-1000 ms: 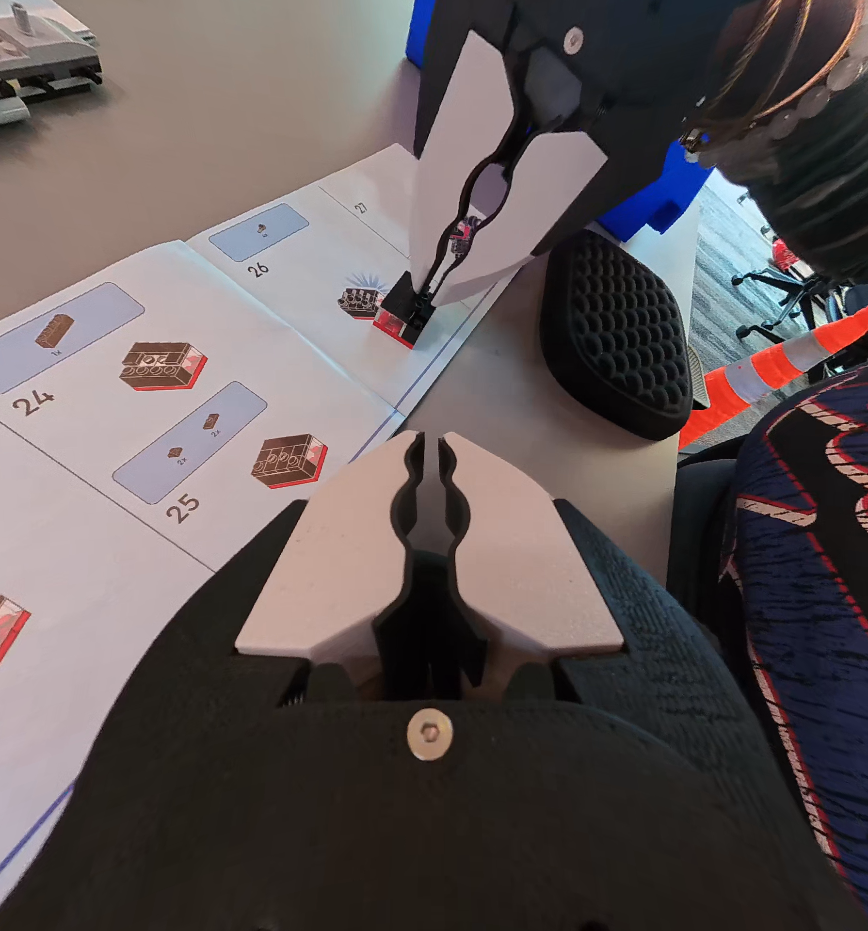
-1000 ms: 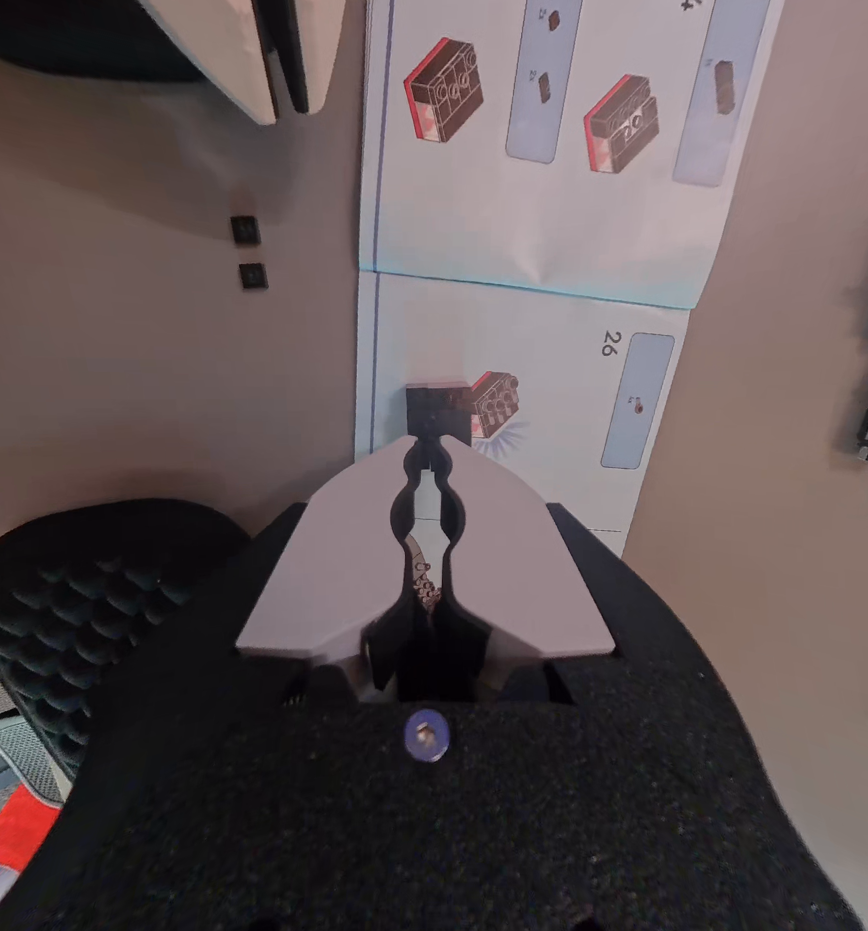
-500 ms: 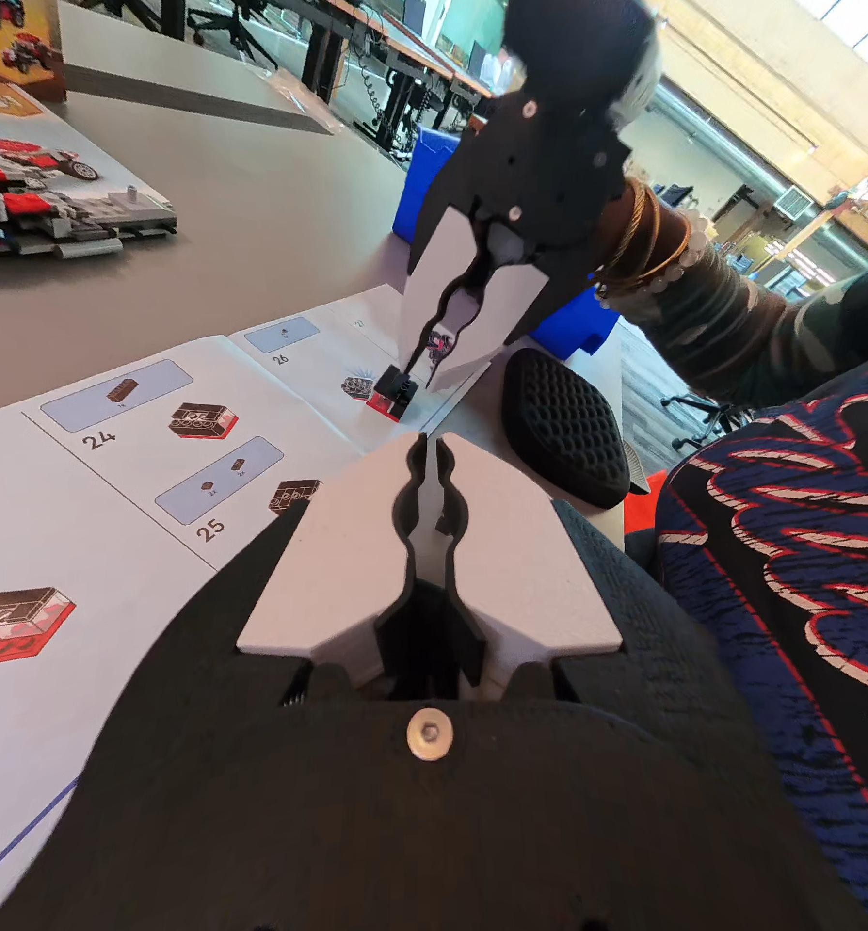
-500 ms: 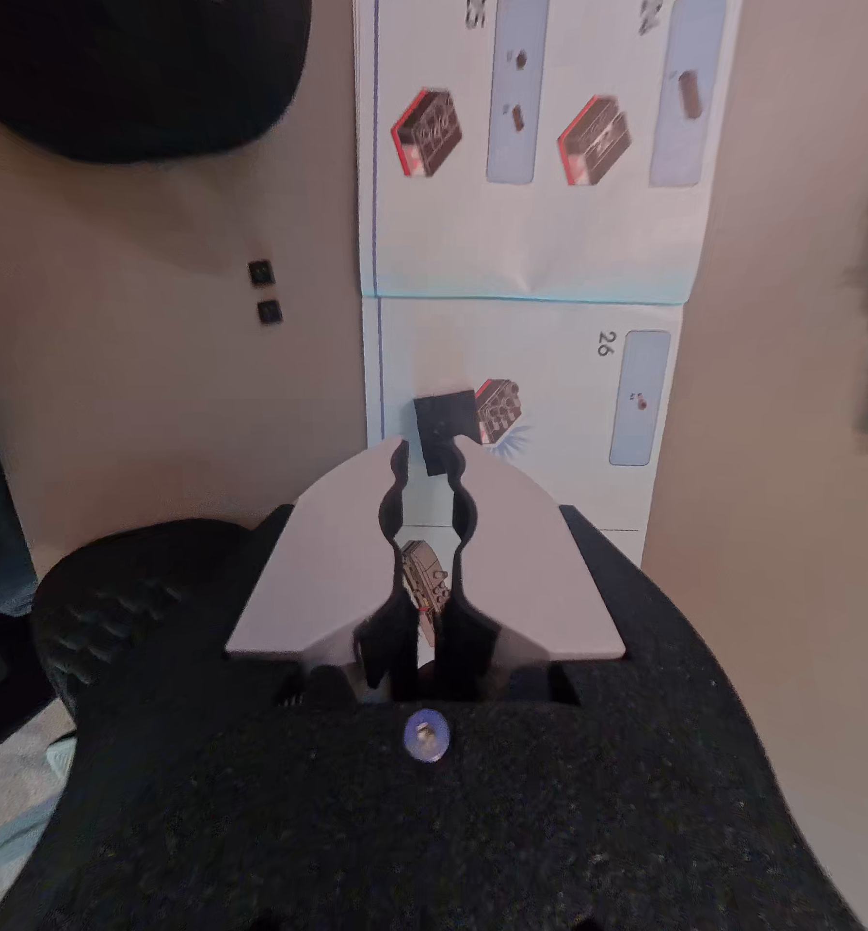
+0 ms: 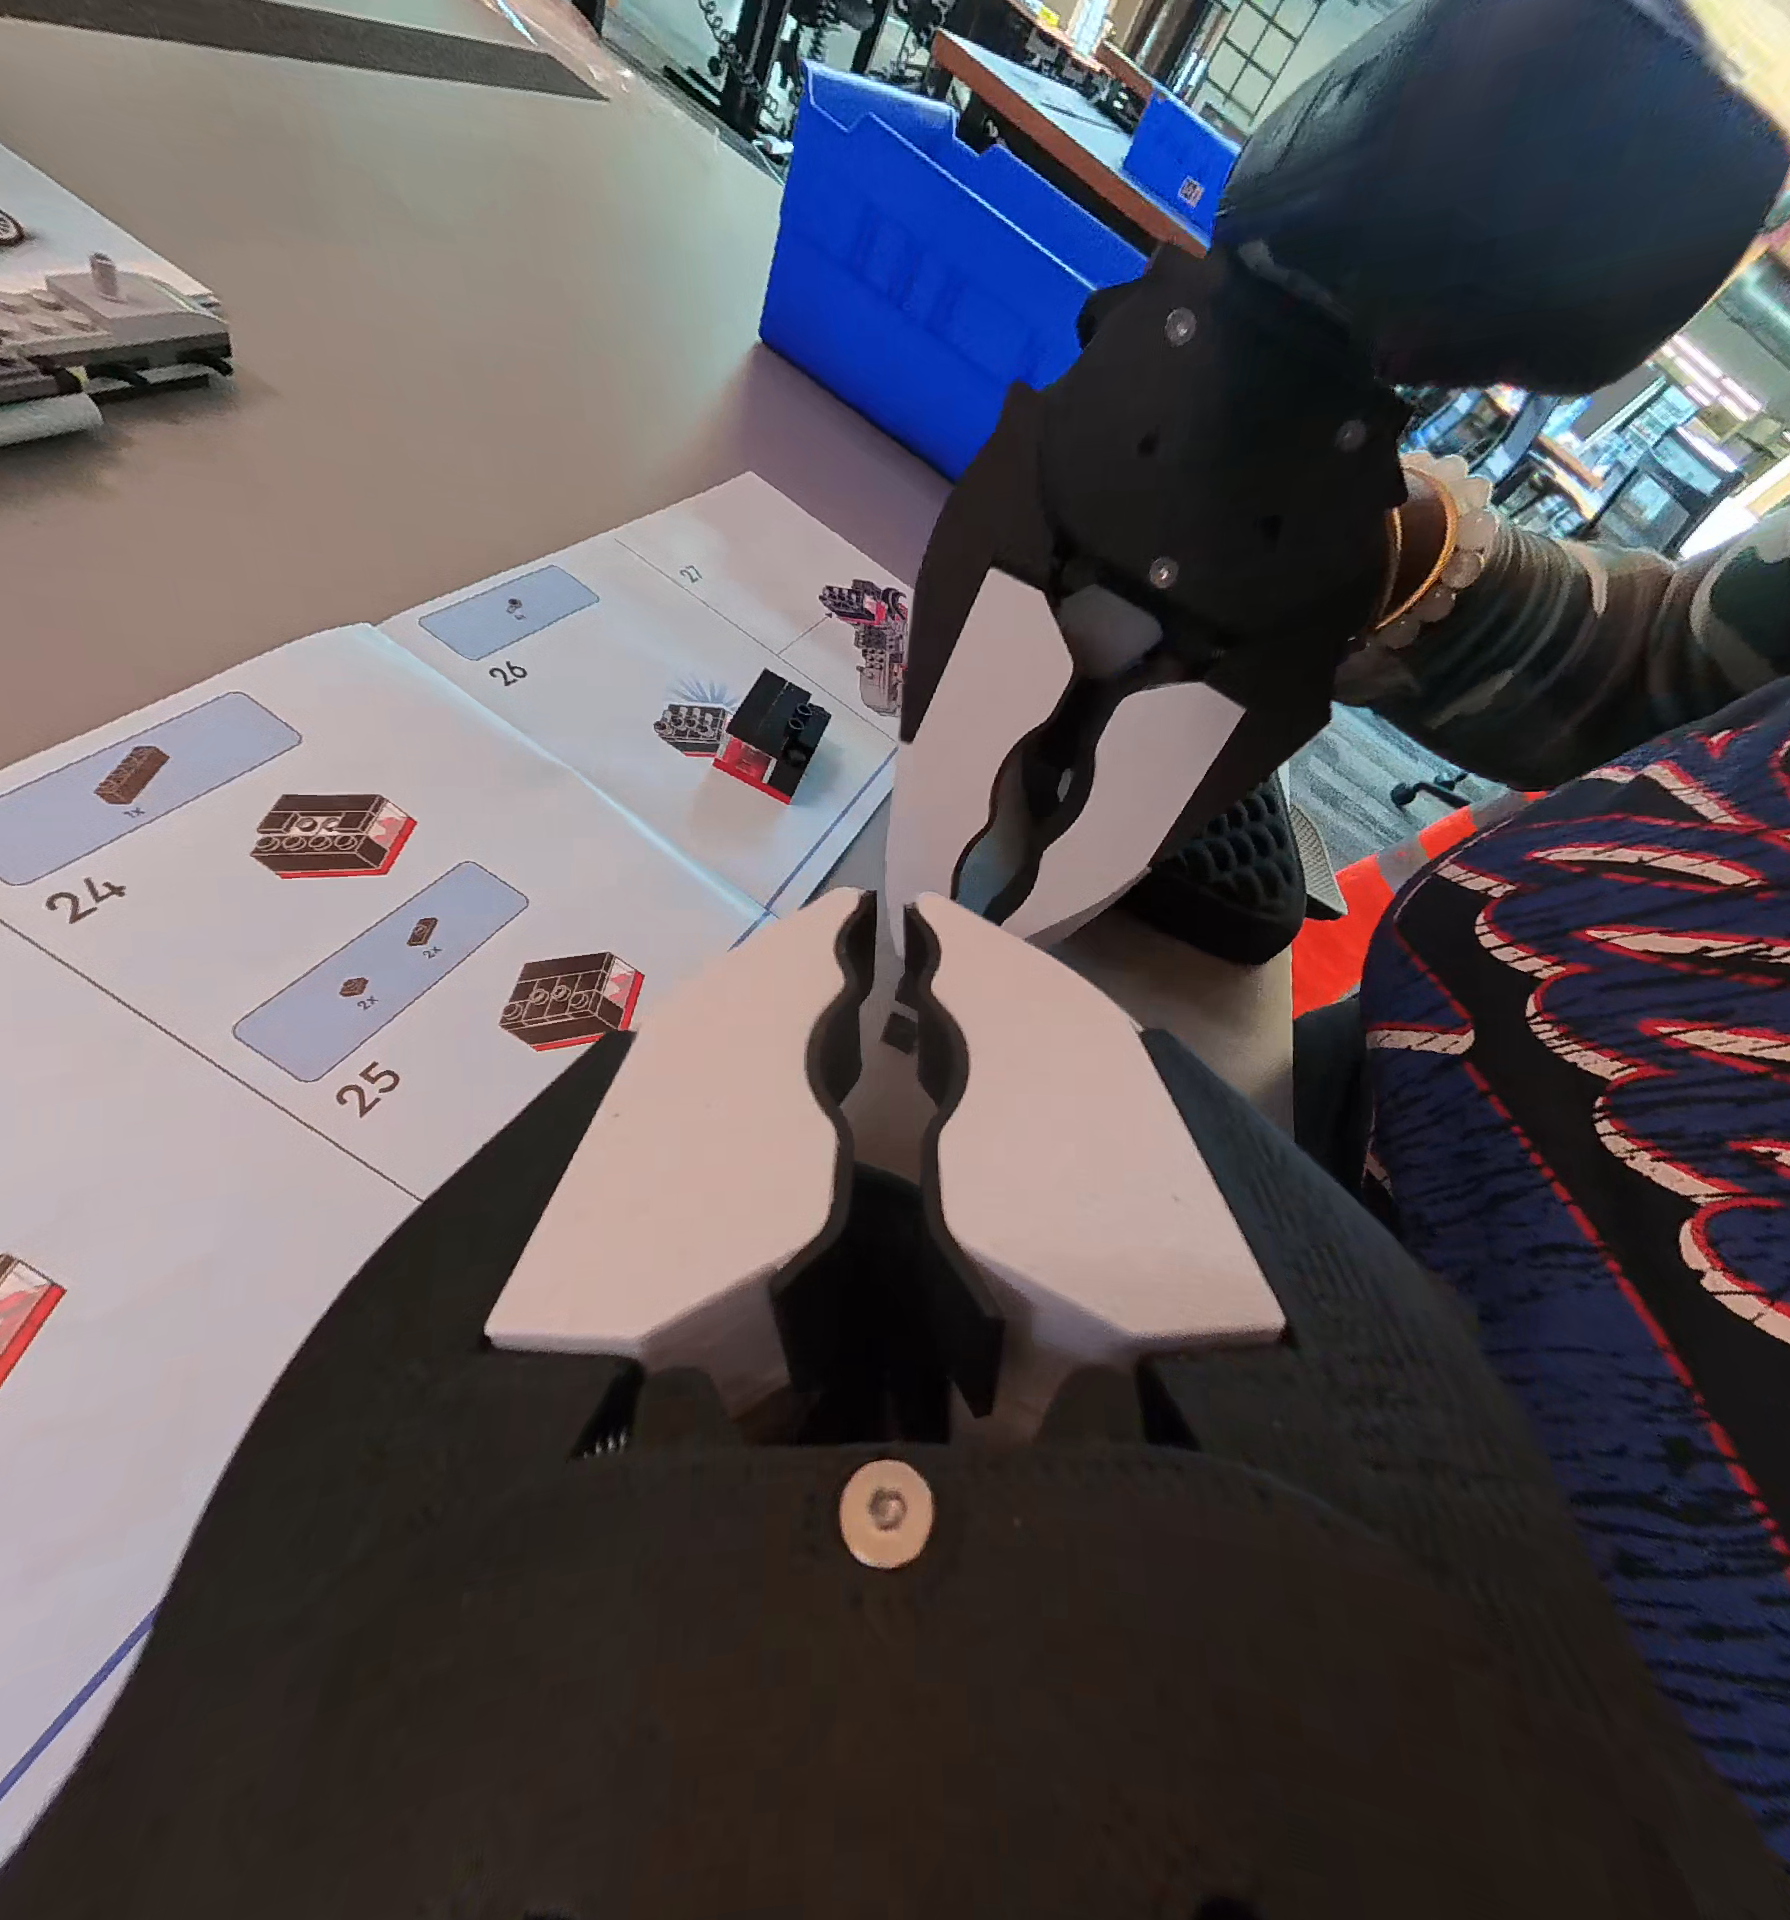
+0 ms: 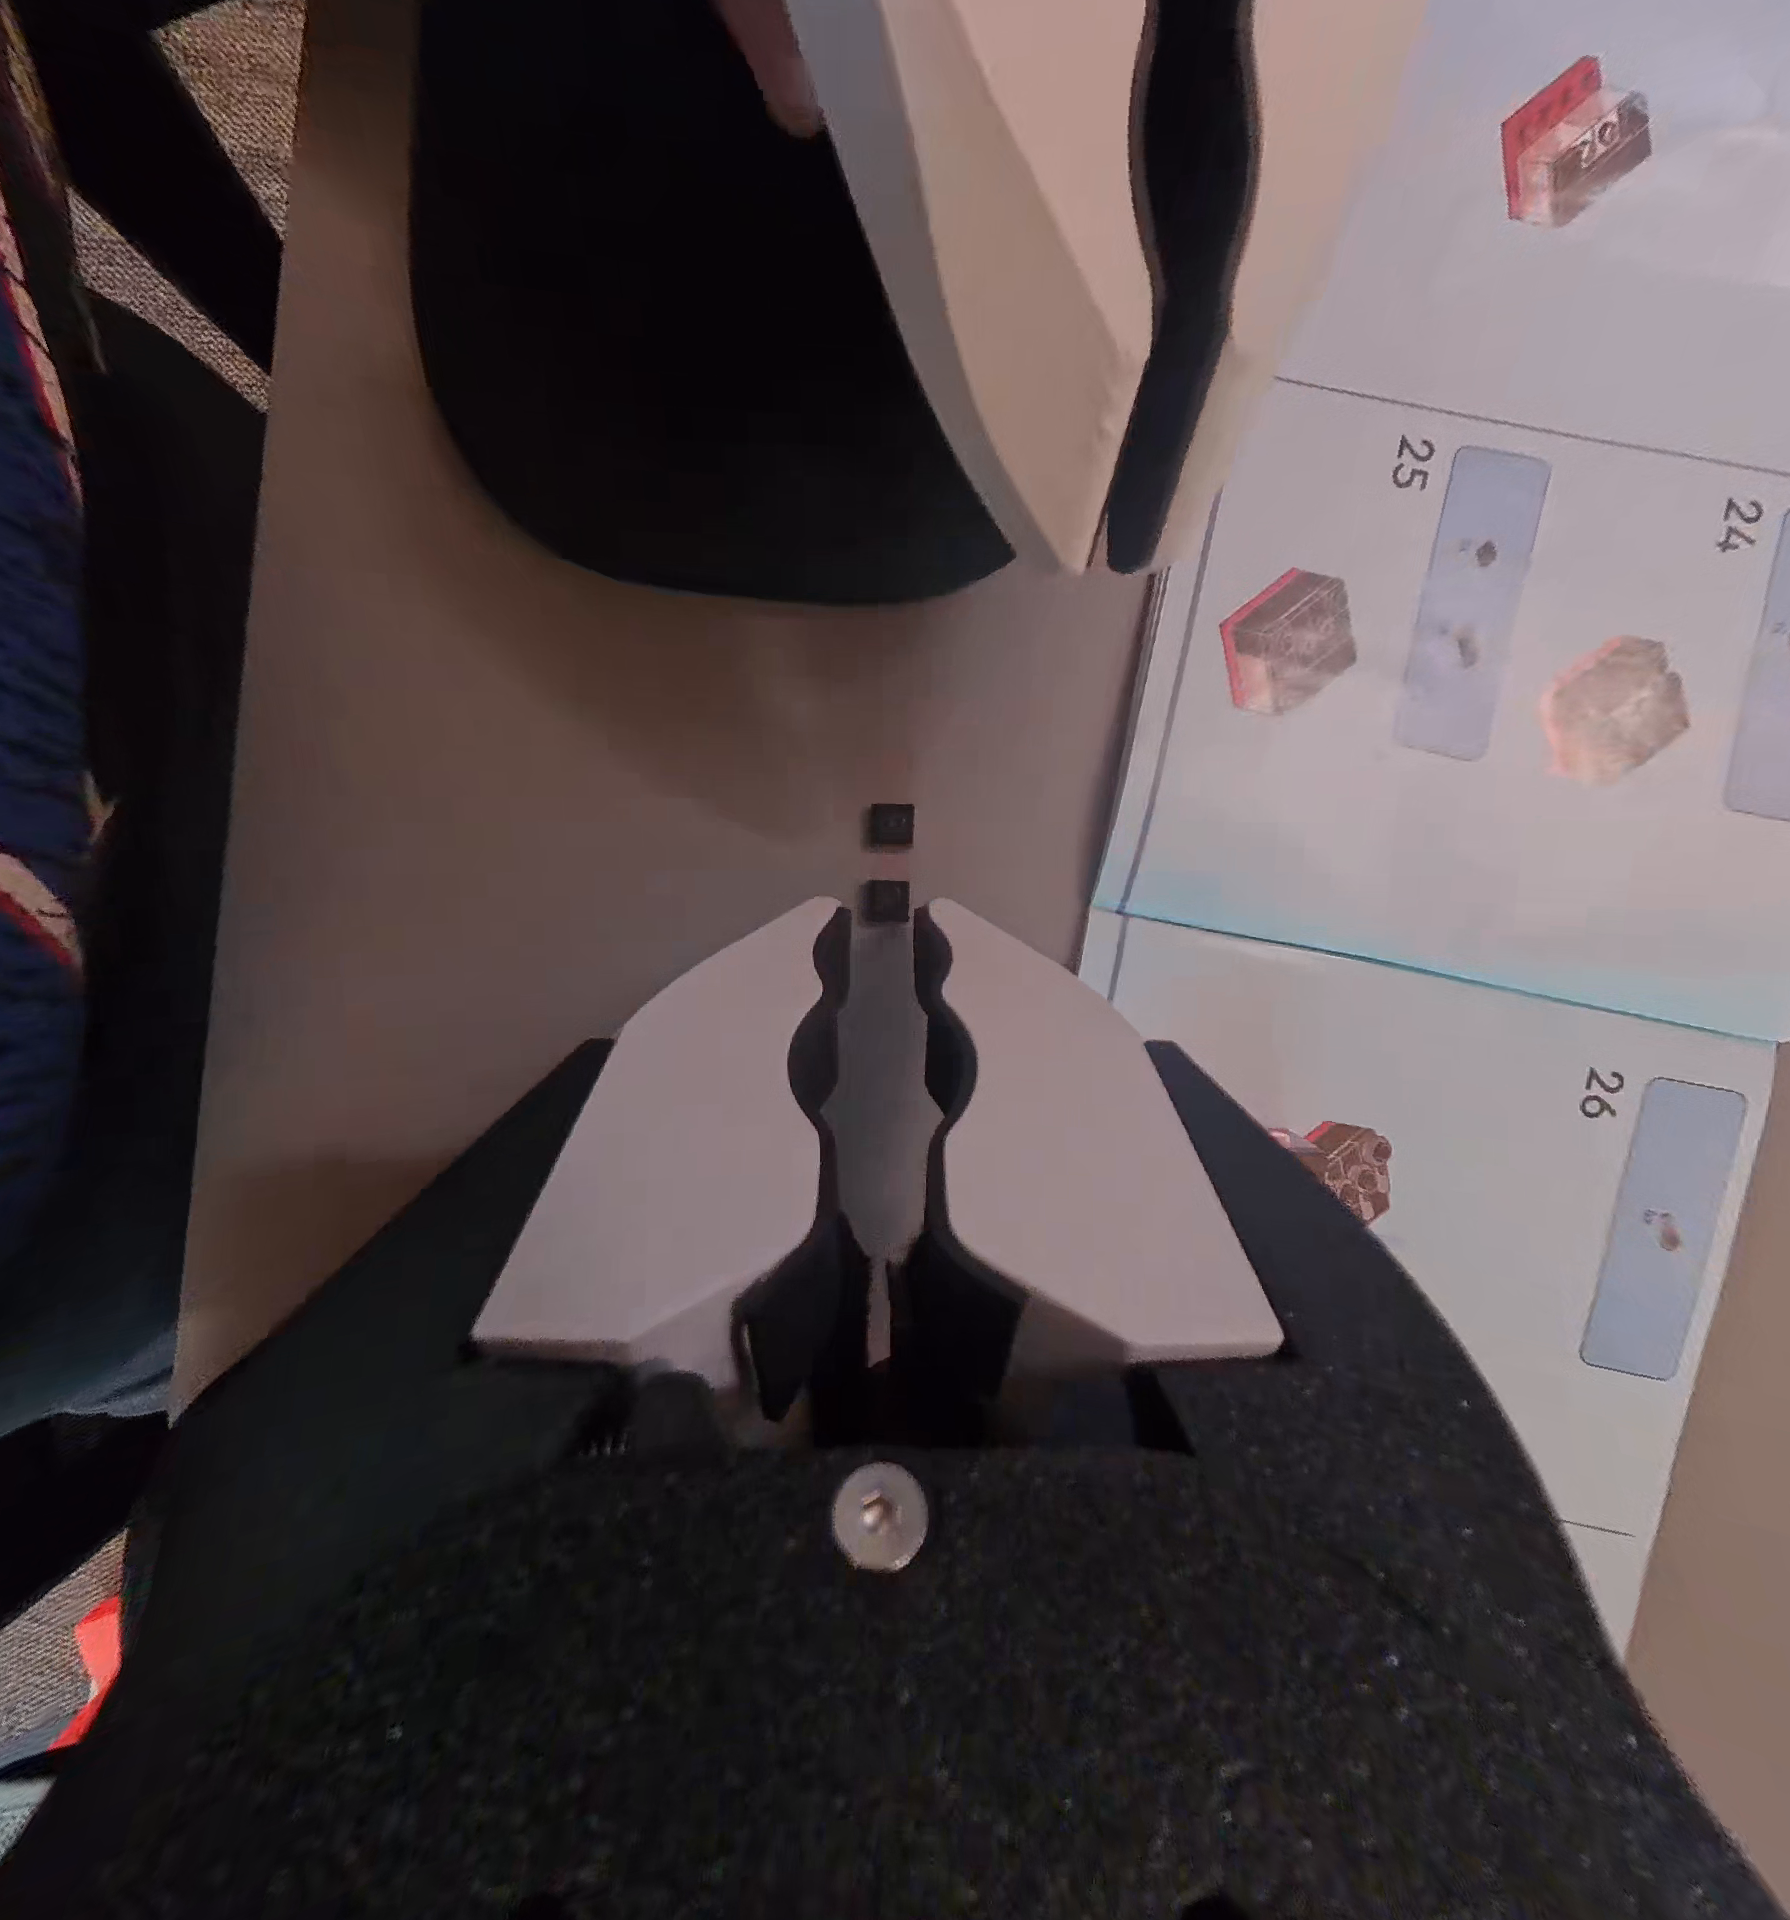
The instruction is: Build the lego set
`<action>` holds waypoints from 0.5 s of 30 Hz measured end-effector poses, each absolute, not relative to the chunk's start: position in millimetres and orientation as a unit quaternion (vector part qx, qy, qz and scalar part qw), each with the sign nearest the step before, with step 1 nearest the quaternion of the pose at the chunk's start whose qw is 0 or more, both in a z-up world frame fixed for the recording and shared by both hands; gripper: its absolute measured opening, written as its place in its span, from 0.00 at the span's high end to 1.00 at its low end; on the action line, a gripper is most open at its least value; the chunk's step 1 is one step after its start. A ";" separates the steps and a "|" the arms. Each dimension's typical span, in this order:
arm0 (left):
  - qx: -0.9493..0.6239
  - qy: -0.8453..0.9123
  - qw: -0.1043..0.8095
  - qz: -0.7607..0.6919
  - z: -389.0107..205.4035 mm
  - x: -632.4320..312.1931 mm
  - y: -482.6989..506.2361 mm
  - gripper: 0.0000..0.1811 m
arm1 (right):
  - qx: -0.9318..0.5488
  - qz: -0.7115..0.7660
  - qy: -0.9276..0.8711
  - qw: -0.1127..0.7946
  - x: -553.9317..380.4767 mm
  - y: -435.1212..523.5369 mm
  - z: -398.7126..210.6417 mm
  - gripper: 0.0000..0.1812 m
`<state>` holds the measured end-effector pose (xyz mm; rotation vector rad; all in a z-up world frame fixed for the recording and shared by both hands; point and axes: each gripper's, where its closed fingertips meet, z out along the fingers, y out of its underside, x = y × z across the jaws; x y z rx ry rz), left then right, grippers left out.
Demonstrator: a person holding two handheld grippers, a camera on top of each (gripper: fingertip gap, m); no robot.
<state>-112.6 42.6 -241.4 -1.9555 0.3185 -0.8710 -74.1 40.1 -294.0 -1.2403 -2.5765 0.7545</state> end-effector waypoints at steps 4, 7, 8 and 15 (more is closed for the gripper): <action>-0.797 0.139 0.467 -0.356 -241.6 -110.4 41.1 0.96 | -0.423 0.245 -0.868 0.090 -74.7 38.7 -300.7 0.93; -0.799 0.142 0.466 -0.353 -242.5 -109.7 41.0 0.96 | -0.422 0.240 -0.869 0.098 -75.8 39.1 -302.4 0.95; -0.799 0.143 0.465 -0.353 -242.8 -109.4 40.9 0.96 | -0.421 0.237 -0.870 0.099 -75.8 39.5 -302.5 0.95; -0.804 0.146 0.459 -0.349 -245.0 -108.2 41.0 0.96 | -0.418 0.240 -0.871 0.094 -68.4 47.9 -297.1 0.96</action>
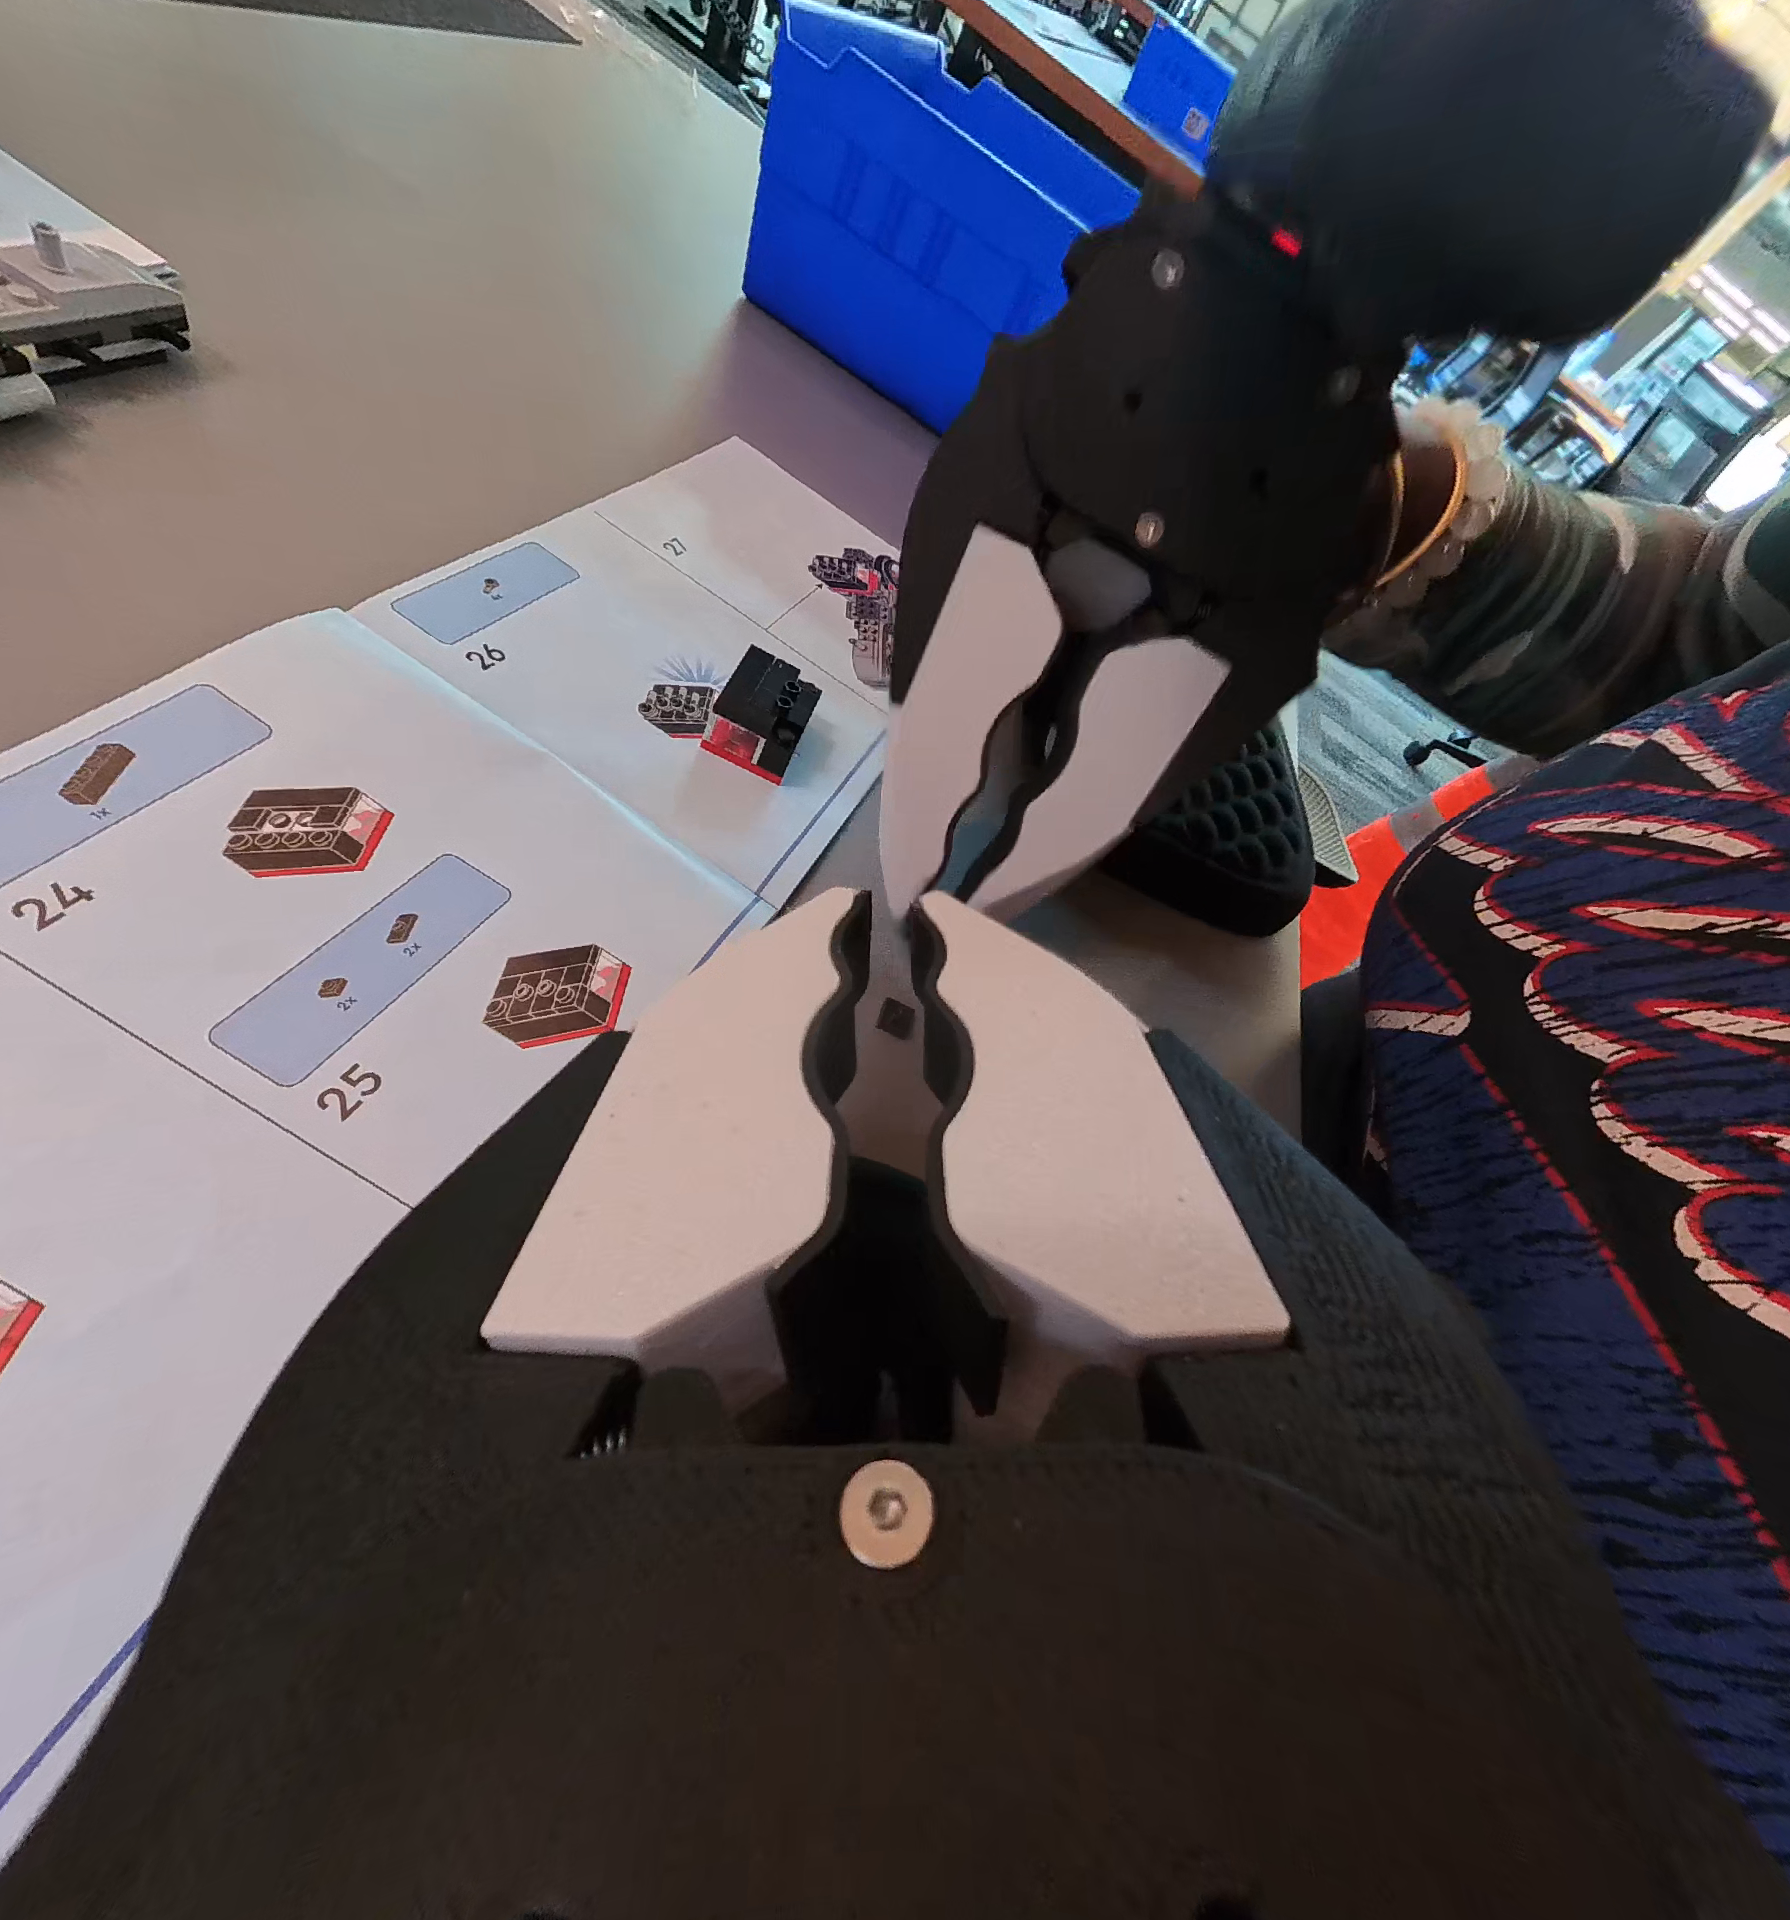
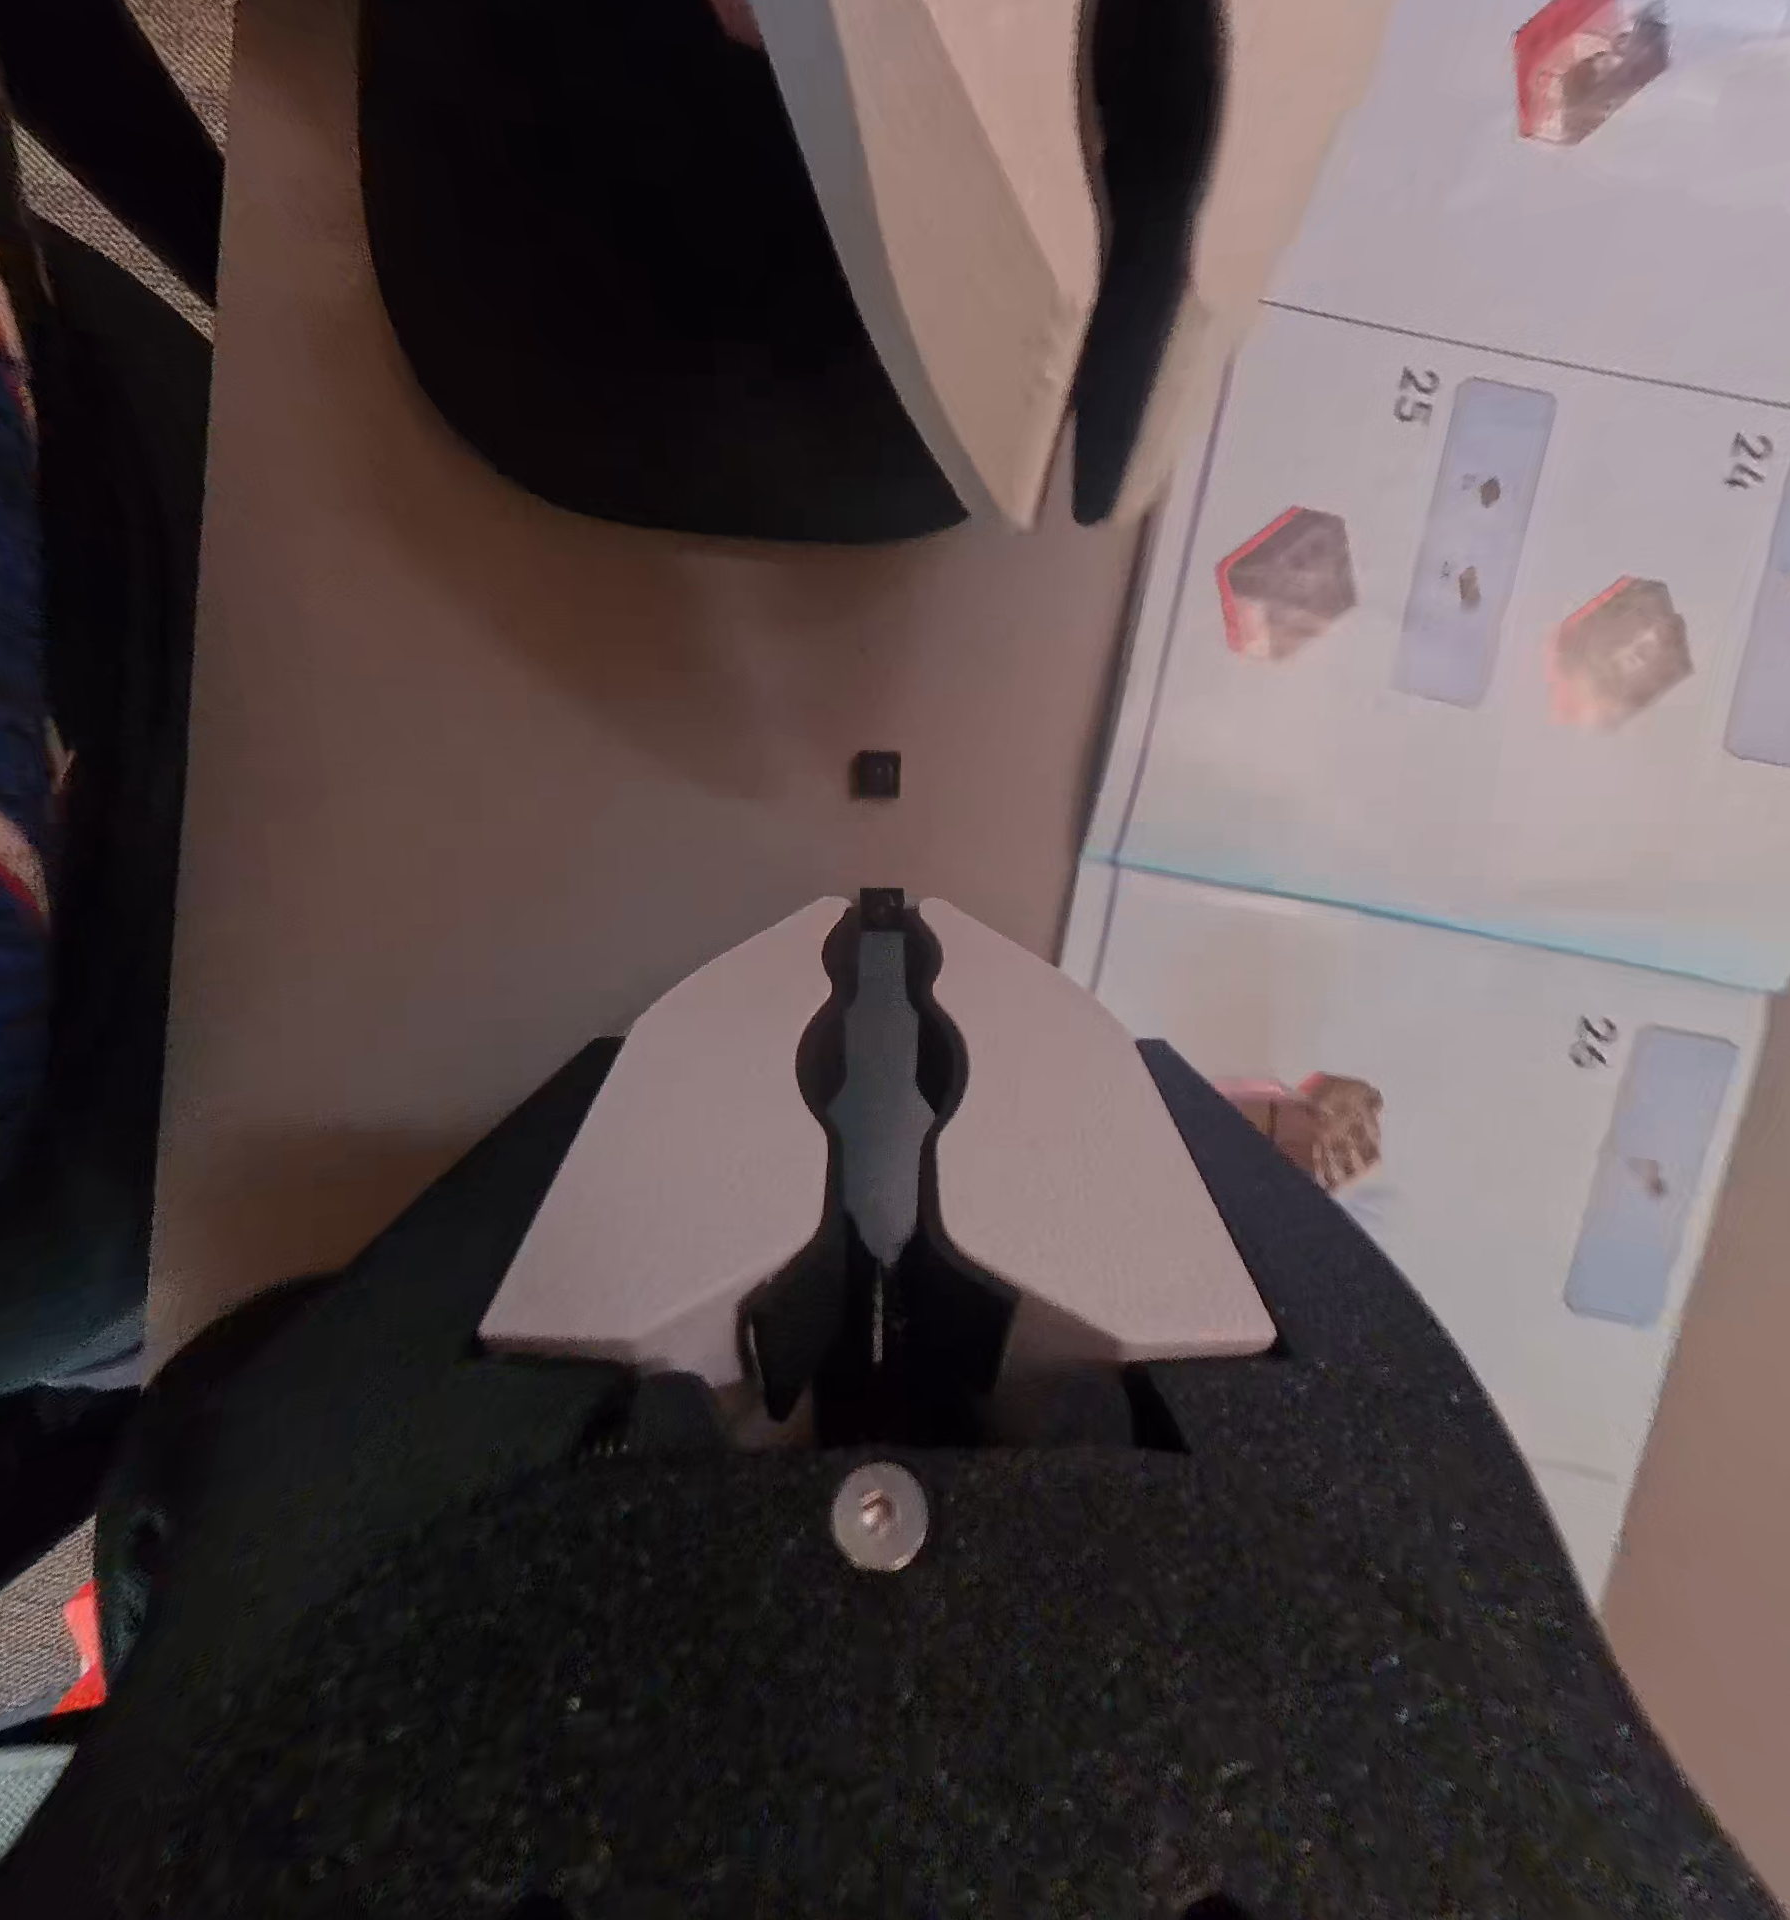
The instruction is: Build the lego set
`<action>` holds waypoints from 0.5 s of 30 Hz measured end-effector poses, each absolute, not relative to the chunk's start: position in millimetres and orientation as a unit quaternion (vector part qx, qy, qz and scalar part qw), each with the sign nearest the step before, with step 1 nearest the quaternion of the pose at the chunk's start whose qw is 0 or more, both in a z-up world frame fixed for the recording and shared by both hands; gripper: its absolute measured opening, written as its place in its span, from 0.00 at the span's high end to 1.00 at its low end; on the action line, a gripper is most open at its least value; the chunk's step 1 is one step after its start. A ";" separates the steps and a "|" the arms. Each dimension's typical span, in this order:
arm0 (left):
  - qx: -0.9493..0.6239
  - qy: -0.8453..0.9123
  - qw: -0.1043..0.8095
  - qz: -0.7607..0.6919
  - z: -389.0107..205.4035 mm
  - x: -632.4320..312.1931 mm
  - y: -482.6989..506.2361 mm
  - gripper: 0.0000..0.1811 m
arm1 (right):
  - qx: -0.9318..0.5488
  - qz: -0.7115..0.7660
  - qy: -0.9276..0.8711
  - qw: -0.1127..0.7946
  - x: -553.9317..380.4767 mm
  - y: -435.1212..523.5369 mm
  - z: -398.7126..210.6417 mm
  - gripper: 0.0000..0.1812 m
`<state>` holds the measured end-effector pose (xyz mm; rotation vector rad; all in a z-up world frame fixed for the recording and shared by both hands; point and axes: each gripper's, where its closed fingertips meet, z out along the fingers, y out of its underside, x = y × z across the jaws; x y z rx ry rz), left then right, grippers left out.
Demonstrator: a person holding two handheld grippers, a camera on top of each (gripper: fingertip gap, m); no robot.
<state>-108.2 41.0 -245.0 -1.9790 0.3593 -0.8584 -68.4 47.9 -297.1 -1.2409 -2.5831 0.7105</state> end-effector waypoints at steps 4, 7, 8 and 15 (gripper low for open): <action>-0.808 0.149 0.454 -0.345 -247.2 -107.3 41.2 0.96 | -0.448 0.221 -0.857 0.129 -54.6 92.3 -270.4 0.96; -0.811 0.149 0.450 -0.344 -248.7 -106.7 41.3 0.96 | -0.466 0.189 -0.853 0.142 -43.8 124.0 -264.3 0.96; -0.811 0.149 0.449 -0.344 -249.0 -106.7 41.5 0.96 | -0.461 0.188 -0.856 0.140 -43.1 126.3 -266.1 0.96; -0.814 0.148 0.445 -0.344 -250.2 -106.6 41.9 0.96 | -0.420 0.149 -0.883 0.148 -52.8 131.2 -285.3 0.96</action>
